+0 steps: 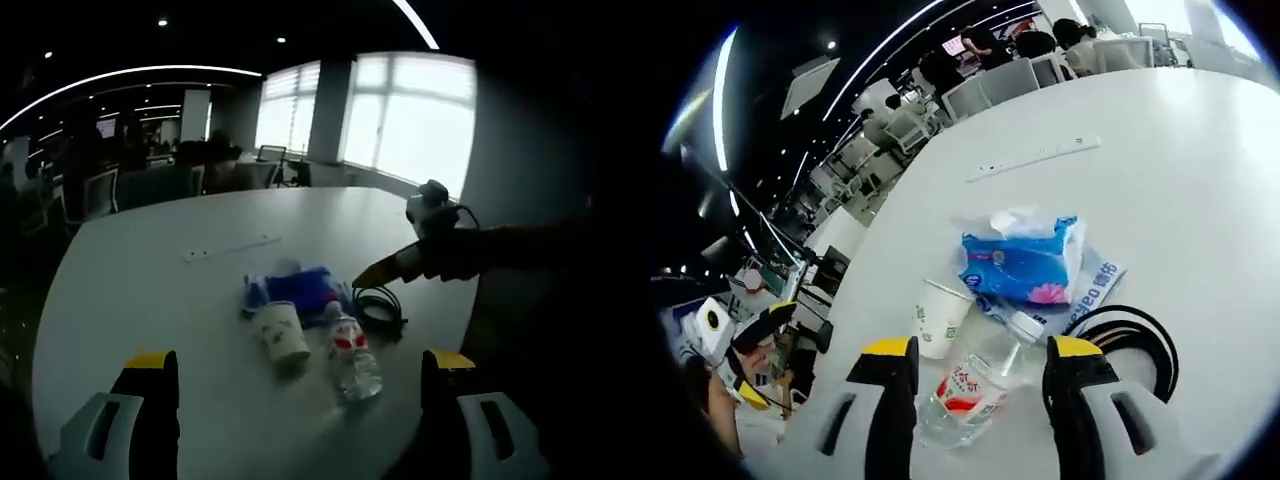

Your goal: Arrange the tabletop items into an orderly group along one side of the table until the central work area is clear of visible clutter.

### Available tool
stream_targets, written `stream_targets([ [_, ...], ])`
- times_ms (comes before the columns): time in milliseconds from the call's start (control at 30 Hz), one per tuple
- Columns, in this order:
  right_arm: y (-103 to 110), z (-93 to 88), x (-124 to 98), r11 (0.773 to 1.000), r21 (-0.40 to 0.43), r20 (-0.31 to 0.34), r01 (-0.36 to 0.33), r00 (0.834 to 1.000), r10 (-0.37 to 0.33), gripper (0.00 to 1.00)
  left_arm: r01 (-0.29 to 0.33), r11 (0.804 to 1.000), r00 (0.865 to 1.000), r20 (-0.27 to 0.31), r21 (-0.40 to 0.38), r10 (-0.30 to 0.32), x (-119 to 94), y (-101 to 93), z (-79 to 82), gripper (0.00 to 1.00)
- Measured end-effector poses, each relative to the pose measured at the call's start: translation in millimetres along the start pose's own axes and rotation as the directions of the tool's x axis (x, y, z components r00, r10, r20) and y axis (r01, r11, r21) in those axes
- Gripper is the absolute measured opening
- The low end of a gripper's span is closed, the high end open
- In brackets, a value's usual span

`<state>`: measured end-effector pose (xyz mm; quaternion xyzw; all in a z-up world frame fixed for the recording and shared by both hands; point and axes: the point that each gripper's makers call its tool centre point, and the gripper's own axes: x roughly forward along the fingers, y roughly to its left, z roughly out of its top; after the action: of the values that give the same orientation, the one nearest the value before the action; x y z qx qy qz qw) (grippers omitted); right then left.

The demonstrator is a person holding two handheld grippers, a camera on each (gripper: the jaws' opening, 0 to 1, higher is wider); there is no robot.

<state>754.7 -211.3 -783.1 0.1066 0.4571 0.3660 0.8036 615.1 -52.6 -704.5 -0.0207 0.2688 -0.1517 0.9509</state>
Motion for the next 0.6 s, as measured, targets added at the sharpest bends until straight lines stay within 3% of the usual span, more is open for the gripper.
stream_targets([
  [400, -8, -6.7, 26, 0.998, 0.055, -0.055, 0.029, 0.998, -0.026, 0.44, 0.003, 1.000, 1.000, -0.008, 0.013, -0.003, 17, 4.3, 4.3, 1.00],
  [600, -13, -8.7, 36, 0.994, 0.102, -0.083, 0.049, 0.996, -0.041, 0.42, 0.008, 0.999, 1.000, -0.009, 0.031, -0.008, 18, -3.1, 9.3, 1.00],
])
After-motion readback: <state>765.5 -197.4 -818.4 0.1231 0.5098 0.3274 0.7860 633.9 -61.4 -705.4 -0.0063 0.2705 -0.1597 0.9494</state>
